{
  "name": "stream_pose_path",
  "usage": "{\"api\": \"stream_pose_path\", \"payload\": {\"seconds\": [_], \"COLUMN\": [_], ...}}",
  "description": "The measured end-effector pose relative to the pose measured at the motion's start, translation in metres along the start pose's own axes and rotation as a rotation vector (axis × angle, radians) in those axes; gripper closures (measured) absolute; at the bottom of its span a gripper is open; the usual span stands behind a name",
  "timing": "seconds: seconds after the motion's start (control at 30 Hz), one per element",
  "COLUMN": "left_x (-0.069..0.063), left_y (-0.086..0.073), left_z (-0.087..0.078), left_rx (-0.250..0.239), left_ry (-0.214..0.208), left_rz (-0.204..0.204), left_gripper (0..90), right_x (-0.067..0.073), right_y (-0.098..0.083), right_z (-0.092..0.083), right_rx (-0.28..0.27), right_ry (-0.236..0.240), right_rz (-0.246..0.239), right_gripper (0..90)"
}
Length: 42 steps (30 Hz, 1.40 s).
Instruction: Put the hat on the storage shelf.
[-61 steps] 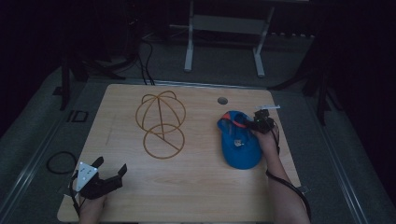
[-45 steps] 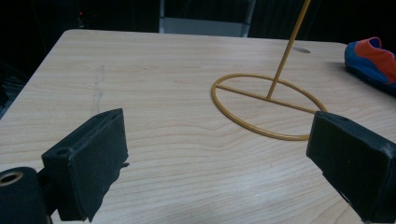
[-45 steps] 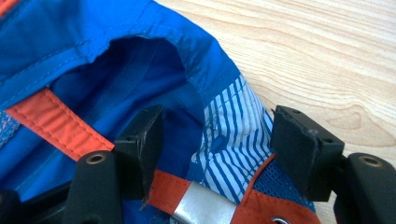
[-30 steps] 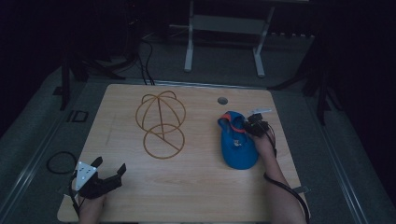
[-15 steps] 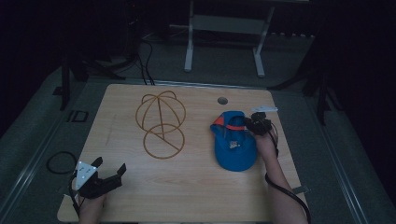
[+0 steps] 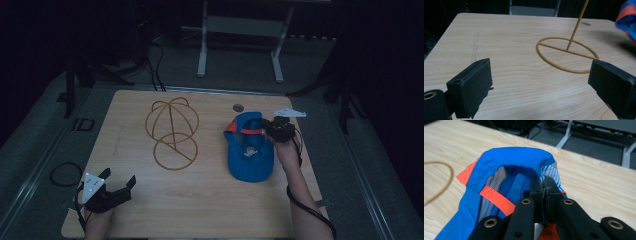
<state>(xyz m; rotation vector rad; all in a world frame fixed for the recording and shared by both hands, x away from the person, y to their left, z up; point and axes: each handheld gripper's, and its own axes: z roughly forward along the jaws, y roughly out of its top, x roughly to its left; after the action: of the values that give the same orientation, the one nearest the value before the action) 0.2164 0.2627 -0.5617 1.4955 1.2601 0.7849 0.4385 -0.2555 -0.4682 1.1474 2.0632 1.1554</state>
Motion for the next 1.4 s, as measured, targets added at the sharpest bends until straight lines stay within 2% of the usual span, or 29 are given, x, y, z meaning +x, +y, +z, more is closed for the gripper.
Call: {"api": "stream_pose_path", "payload": {"seconds": [0.07,0.17,0.37,0.5,0.6,0.83,1.03,1.13,1.2,1.4], "left_x": [-0.002,-0.005,-0.01,-0.018,-0.025,-0.053,-0.072,-0.079,-0.083,-0.1], "left_y": [0.0,0.002,0.008,0.019,0.031,0.063,0.091,0.105,0.113,0.137], "left_z": [0.0,0.0,-0.002,-0.008,-0.013,-0.027,-0.032,-0.032,-0.032,-0.029], "left_rx": [0.001,-0.001,0.016,0.011,-0.011,-0.044,-0.054,-0.064,-0.074,-0.09], "left_ry": [-0.001,-0.005,-0.044,-0.078,-0.124,-0.166,-0.209,-0.23,-0.248,-0.27], "left_rz": [0.023,0.023,0.03,0.024,0.001,0.053,0.08,0.087,0.094,0.157], "left_gripper": [5.6,5.6,5.7,5.7,5.7,5.7,5.8,5.7,5.7,5.7], "right_x": [0.002,0.006,0.013,0.015,0.017,0.022,0.027,0.031,0.036,0.053], "right_y": [0.004,0.011,0.022,0.028,0.033,0.043,0.049,0.051,0.052,0.055], "right_z": [-0.007,-0.018,-0.041,-0.055,-0.064,-0.084,-0.099,-0.107,-0.112,-0.124], "right_rx": [-0.016,-0.045,-0.098,-0.127,-0.147,-0.176,-0.203,-0.218,-0.227,-0.252], "right_ry": [0.016,0.018,0.036,0.051,0.052,0.016,0.013,0.042,0.045,0.082], "right_rz": [0.009,0.0,-0.011,-0.007,-0.01,-0.022,-0.029,-0.01,-0.018,-0.037], "right_gripper": [87.5,87.6,87.5,87.5,87.5,87.5,87.5,87.5,87.5,87.4]}}
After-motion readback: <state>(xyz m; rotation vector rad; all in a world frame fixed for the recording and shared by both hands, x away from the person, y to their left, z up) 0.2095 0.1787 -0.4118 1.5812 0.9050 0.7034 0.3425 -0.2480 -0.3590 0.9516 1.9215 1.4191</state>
